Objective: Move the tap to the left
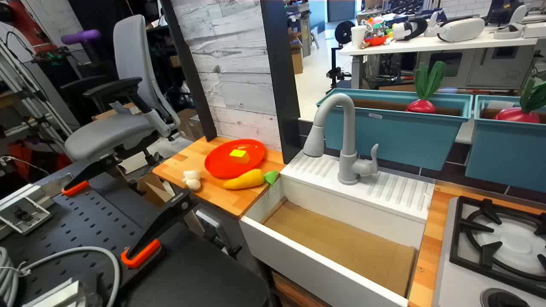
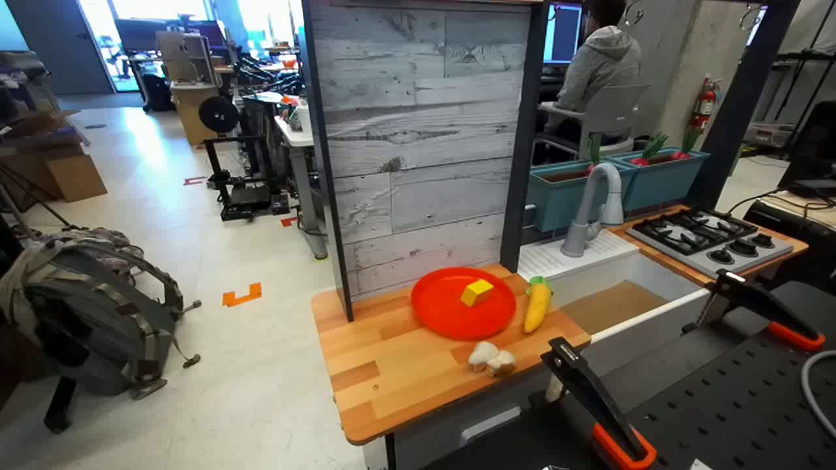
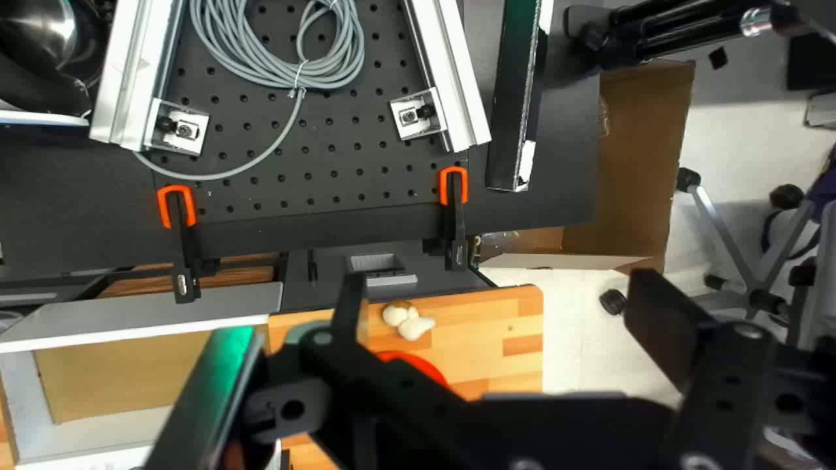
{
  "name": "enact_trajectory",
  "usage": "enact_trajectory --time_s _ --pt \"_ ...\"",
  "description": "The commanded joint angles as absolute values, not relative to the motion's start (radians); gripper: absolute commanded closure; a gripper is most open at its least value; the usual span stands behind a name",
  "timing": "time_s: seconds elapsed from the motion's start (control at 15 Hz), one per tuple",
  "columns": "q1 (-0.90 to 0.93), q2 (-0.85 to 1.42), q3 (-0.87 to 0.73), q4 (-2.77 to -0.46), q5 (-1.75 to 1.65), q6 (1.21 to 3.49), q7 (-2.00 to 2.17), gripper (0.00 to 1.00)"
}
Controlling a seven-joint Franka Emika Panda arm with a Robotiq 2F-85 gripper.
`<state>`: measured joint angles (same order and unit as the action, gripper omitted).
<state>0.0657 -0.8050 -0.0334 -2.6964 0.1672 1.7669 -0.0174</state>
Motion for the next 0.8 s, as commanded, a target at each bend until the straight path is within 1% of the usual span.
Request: enact_trajectory --time_s 0.0,0.47,0.6,0.73 --pt "0.053 -0.804 -0.023 -2.695 0.174 1.764 -0.025 0.0" --pt "0.051 -0.799 -0.027 -2.694 0.176 1.78 -0.028 0.0" --pt "0.045 -0.757 -0.039 -2.683 0.182 1.854 -0.042 0.0" --pt "0.035 -0.7 -0.054 -2.671 0.196 1.988 -0.044 0.0"
